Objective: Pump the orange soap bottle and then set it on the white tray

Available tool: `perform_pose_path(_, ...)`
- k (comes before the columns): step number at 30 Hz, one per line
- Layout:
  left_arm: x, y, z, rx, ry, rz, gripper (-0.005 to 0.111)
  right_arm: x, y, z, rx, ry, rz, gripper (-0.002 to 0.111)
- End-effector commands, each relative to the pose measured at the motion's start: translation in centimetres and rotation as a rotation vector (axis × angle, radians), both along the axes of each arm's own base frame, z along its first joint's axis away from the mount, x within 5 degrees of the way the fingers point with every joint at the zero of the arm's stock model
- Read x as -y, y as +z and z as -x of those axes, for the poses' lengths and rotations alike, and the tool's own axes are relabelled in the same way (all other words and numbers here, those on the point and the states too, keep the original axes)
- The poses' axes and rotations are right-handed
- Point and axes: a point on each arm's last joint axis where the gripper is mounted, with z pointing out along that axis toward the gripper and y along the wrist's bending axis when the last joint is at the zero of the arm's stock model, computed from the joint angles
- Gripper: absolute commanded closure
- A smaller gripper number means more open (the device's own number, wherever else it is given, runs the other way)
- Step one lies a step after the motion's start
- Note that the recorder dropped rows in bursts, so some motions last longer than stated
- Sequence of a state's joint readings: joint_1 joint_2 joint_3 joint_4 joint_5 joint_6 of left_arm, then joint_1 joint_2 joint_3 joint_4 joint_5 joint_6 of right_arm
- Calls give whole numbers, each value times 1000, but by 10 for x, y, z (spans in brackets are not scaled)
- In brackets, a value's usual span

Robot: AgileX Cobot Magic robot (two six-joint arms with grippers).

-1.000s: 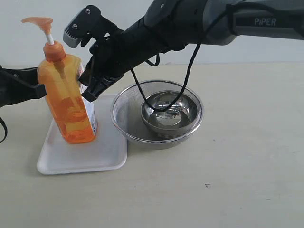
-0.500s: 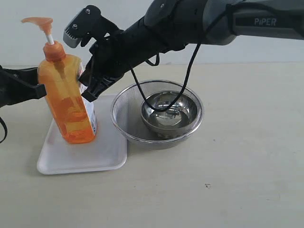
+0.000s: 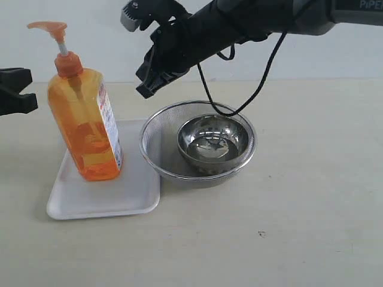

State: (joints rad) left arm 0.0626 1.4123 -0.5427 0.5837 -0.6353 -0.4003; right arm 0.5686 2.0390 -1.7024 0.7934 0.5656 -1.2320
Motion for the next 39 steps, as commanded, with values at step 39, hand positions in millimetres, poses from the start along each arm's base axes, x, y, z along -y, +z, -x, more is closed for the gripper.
perform_pose_path(39, -18, 67, 199, 326, 344, 14, 102, 174, 61, -41, 6, -298, 39, 108)
